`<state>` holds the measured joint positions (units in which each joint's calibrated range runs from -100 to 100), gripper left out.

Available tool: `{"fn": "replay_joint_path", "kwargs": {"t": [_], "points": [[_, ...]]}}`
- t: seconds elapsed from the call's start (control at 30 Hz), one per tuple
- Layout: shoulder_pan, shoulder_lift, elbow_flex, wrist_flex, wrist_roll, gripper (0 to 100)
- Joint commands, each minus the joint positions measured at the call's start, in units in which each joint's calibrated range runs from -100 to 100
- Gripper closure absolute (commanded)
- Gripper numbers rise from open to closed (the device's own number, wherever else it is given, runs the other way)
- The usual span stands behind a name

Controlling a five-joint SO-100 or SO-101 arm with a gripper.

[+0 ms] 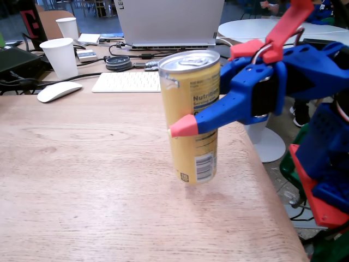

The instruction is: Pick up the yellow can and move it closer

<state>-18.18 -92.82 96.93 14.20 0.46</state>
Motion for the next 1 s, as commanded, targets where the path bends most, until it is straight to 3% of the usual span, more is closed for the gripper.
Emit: {"fn": "replay_joint_path", "kwargs": {"t": [0.0, 0.27, 0.4, 0.97], "points": [[-0.43, -2.80, -0.24, -0.25, 0.20, 75], [1.09, -4.00, 2.50, 0.00, 0.24, 75], [1.26, -4.00, 1.56, 5.75, 0.24, 75], [0.75, -4.09, 2.59, 5.67, 0.20, 75]]}}
